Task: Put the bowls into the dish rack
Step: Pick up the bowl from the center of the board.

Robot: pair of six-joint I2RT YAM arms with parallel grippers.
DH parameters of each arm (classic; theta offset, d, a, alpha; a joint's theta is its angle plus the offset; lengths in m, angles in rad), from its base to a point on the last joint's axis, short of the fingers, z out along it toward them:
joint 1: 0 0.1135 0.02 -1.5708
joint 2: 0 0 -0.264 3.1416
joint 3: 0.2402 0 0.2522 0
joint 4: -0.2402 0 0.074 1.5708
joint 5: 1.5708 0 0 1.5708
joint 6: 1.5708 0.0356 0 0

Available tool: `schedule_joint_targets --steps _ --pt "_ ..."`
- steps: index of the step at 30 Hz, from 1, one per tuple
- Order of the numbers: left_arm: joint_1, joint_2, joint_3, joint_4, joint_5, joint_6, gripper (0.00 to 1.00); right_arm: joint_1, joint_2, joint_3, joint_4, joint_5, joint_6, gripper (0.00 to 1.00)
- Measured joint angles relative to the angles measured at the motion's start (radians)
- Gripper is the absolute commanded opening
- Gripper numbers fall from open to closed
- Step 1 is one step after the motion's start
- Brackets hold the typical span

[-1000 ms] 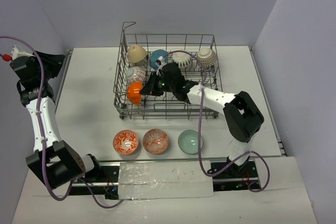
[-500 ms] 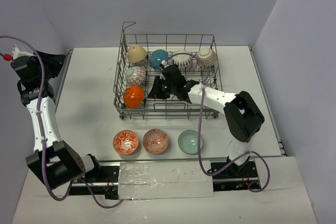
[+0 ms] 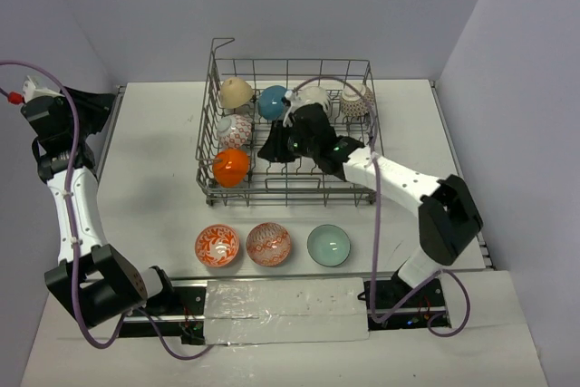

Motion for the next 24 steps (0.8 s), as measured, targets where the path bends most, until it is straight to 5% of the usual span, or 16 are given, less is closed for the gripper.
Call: schedule_joint_targets --steps 11,24 --pt "-0.012 -0.013 0.000 0.000 -0.023 0.013 0.36 0.018 -0.243 0.185 -0.041 -0.013 -0.278 0.31" --pt "-0.019 -0.016 0.000 0.000 -0.024 0.026 0.36 0.430 -0.471 0.075 -0.260 0.037 -0.601 0.35"
